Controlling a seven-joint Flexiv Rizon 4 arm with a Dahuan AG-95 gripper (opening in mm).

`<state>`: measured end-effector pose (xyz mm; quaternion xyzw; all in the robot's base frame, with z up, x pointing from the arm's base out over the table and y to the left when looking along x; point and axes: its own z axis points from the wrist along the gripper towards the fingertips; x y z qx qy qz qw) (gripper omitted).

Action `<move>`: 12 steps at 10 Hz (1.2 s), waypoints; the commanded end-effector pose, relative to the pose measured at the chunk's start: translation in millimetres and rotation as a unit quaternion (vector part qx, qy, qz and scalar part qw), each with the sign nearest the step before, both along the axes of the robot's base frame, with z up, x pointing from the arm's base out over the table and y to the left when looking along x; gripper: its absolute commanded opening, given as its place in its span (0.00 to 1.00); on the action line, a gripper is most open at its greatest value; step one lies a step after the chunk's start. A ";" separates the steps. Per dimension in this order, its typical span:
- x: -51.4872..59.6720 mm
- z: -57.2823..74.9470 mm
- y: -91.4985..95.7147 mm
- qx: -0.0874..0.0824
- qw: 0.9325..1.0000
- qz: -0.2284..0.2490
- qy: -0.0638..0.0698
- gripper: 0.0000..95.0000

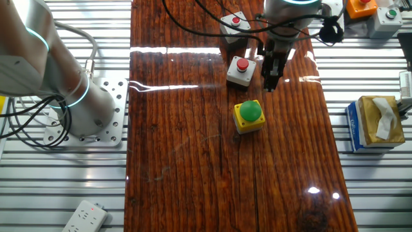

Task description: Press three buttons from left to right in sequence

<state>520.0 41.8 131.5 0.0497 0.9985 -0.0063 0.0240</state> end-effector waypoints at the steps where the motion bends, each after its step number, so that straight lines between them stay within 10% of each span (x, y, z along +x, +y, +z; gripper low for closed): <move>1: 0.1 0.7 0.2 0.004 0.997 0.081 0.007 0.60; 12: 0.1 0.7 0.2 -0.001 0.991 0.136 0.004 0.60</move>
